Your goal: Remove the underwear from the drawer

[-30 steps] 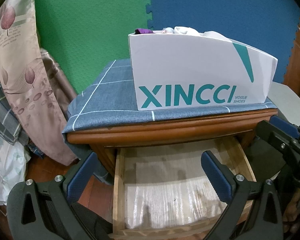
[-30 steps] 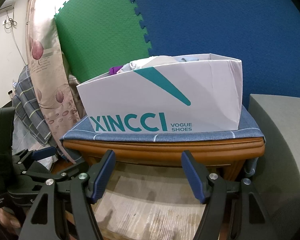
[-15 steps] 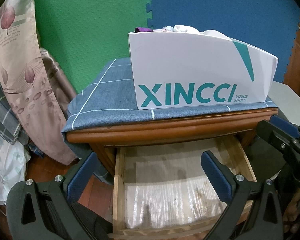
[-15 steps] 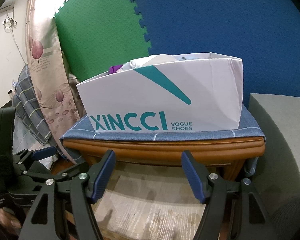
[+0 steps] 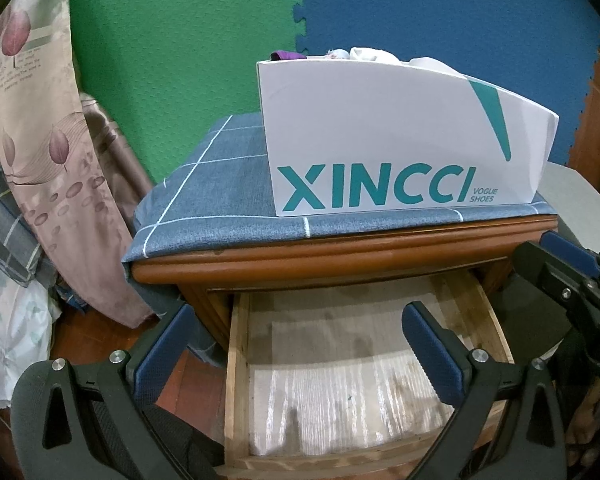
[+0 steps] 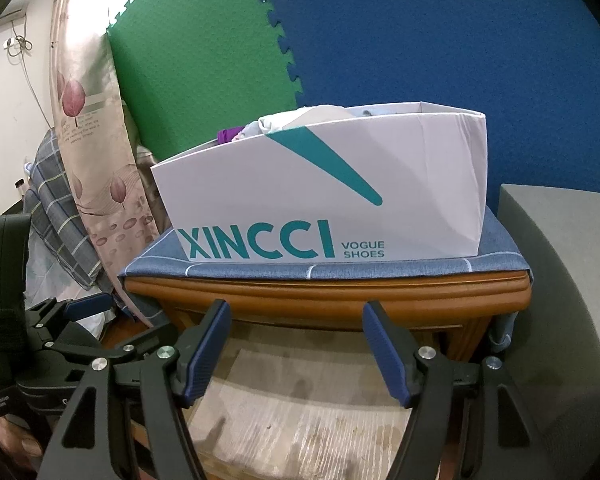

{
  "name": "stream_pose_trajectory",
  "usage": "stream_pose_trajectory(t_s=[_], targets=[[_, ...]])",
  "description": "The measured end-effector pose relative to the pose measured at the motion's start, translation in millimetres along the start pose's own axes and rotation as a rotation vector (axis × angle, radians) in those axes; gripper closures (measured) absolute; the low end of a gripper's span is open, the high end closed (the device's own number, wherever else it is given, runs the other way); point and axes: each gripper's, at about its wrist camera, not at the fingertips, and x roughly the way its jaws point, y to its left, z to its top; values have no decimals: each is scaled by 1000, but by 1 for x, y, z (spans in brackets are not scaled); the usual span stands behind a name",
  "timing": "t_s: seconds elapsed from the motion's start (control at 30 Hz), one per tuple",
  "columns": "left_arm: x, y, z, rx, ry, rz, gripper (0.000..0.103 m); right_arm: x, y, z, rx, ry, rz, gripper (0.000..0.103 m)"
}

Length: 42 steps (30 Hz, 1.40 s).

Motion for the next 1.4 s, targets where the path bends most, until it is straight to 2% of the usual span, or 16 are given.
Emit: stream_pose_trajectory(t_s=[1.4], targets=[[2,1,-1,0,8,1,0,1,-1,0,1,5,-1,33]])
